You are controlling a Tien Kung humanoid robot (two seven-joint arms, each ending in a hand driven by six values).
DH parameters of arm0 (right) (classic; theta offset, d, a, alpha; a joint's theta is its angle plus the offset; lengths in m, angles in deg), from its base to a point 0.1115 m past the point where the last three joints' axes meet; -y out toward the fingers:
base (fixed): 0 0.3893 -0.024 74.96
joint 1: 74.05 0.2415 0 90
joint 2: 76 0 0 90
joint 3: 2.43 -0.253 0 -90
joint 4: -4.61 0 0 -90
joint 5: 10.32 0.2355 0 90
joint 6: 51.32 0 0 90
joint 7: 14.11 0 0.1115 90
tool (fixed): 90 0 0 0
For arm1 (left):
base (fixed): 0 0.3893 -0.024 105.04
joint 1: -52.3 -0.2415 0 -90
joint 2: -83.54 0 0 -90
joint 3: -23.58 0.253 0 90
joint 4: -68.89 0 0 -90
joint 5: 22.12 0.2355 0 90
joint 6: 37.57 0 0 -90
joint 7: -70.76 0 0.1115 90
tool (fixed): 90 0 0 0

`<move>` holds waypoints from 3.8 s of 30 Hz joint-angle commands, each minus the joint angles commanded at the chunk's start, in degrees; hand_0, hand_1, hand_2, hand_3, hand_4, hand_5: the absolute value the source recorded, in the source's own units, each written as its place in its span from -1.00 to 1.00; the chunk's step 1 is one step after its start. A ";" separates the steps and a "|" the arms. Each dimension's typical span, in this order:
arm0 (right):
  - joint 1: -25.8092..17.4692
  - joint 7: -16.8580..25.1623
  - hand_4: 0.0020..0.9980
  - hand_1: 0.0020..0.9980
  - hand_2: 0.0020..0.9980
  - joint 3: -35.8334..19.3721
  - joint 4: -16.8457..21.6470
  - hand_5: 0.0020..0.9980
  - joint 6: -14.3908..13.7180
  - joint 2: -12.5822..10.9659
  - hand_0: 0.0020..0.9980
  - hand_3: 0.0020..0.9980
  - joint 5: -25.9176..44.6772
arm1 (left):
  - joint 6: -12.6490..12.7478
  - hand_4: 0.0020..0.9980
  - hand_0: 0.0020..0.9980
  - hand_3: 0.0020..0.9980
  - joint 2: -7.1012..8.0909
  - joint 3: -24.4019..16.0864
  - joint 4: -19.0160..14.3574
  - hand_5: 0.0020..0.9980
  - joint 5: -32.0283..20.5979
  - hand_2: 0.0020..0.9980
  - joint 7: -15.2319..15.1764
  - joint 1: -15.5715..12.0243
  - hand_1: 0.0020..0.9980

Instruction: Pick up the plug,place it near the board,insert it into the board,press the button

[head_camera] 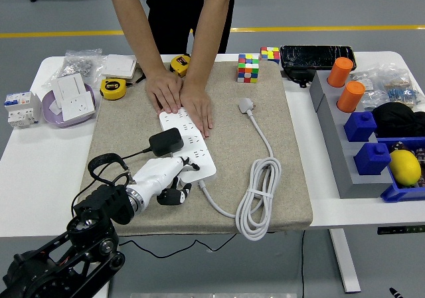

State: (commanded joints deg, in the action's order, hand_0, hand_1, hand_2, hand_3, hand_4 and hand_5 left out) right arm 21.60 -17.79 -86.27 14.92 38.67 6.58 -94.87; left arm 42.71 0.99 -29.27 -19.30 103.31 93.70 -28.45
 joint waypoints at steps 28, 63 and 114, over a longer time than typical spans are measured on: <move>-0.13 -0.07 1.00 0.53 0.49 0.60 0.00 1.00 -0.01 -0.03 0.82 0.54 0.25 | 0.50 0.04 -0.58 0.51 0.28 -3.64 -5.61 -0.98 0.63 -0.61 -1.05 0.14 -0.81; 0.16 -0.32 1.00 0.53 0.49 1.14 0.00 1.00 -0.17 0.22 0.82 0.55 0.68 | 7.81 1.00 0.76 0.64 -6.48 -13.29 17.04 -0.08 -3.19 0.61 -11.90 9.53 0.77; 0.01 -0.31 1.00 0.53 0.49 0.66 0.00 1.00 -0.16 0.17 0.82 0.54 0.15 | 10.49 0.33 -0.35 0.12 -6.42 -14.14 17.39 -1.00 4.57 -0.19 -10.56 9.10 -0.56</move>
State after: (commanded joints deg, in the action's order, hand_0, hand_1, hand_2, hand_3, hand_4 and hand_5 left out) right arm 21.61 -18.10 -85.61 14.92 38.51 6.75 -94.72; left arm 53.20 -5.42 -43.42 -1.91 107.88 83.14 -19.36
